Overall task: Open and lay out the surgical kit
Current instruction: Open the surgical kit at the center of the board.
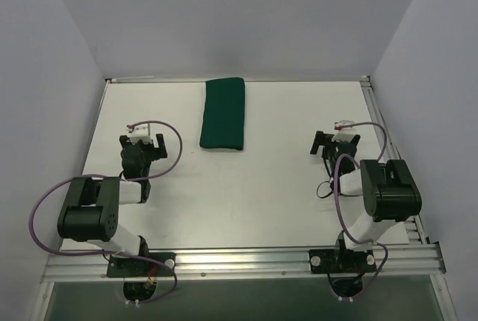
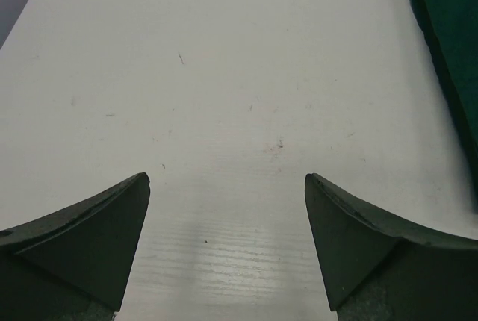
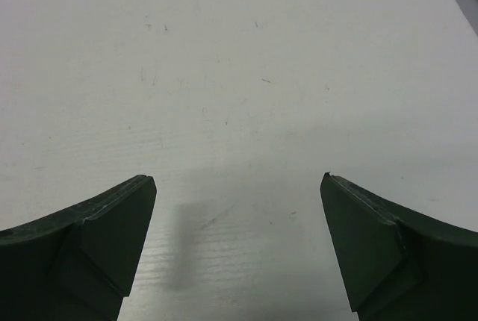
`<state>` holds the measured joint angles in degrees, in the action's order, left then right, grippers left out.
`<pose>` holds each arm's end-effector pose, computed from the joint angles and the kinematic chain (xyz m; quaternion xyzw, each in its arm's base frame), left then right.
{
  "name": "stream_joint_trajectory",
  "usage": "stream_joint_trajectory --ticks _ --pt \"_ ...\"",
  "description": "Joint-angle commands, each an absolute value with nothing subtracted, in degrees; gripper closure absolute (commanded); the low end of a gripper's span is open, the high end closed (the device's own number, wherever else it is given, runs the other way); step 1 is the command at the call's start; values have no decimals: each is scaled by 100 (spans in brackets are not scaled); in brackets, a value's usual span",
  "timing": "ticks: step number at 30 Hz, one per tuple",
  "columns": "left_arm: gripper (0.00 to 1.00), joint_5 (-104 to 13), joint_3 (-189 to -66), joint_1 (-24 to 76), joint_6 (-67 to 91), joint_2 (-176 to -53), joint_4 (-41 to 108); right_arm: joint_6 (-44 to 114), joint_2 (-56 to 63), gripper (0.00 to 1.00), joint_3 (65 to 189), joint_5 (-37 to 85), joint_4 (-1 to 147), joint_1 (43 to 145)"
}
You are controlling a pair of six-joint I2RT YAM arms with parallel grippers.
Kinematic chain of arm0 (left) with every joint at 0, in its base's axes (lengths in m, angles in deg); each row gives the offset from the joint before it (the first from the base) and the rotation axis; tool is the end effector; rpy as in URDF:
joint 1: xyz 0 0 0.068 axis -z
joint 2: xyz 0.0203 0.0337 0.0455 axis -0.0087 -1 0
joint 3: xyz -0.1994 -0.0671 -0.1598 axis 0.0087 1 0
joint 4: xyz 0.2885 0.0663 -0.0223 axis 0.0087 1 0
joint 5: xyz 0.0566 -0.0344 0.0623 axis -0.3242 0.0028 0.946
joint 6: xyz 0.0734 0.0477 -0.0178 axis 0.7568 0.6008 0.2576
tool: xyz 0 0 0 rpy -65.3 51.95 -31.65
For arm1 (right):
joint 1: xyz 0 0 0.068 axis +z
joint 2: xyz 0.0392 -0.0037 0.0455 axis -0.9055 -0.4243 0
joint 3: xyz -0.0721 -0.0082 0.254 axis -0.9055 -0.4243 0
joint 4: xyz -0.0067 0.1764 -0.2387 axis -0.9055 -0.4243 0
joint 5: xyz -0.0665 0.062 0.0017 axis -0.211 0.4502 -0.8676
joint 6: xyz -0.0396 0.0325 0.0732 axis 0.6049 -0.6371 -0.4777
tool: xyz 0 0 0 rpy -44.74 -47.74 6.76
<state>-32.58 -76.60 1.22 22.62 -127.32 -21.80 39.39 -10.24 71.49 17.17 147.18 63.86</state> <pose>0.3296 -0.0033 0.1049 -0.0225 0.7655 0.0167 0.6428 0.3270 -0.0044 0.1065 0.0140 0.7155 0.0140 0.6984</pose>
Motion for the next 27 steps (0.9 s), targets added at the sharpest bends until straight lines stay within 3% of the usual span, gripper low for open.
stream_joint_trajectory --ticks 1,5,8,11,12,13,15,19,22,27 --pt "6 -3195 -7833 108 2436 -12660 -2372 4181 -846 0 7193 1417 15514 6428" --pt "6 -3334 -7789 108 2532 -12572 -2364 4181 -847 0 7185 1417 15514 6419" --pt "6 -3371 -7894 301 2770 -11662 -1566 4163 -864 0 7185 1417 15548 6419" --pt "6 -2809 -8210 513 2368 -10765 -380 4048 -689 0 7176 456 15392 6628" --pt "6 -2155 -8463 513 1574 -10465 180 4293 -358 0 7271 -881 14999 7222" --pt "6 -2149 -8622 513 1123 -10462 551 4295 -215 0 7446 -1086 14542 7410" --pt "6 -1167 -8983 495 287 -10252 1746 4331 -4 0 7955 -965 13428 7526" --pt "6 -980 -10132 425 -1232 -10269 3741 3637 15 0 9335 -185 10608 7570" --pt "6 -1969 -10434 224 -1537 -10453 4598 3258 -195 0 10259 1035 9663 7562" --pt "6 -4491 -9996 -927 -1878 -10875 3686 2004 -889 0 11574 2523 9064 7579"
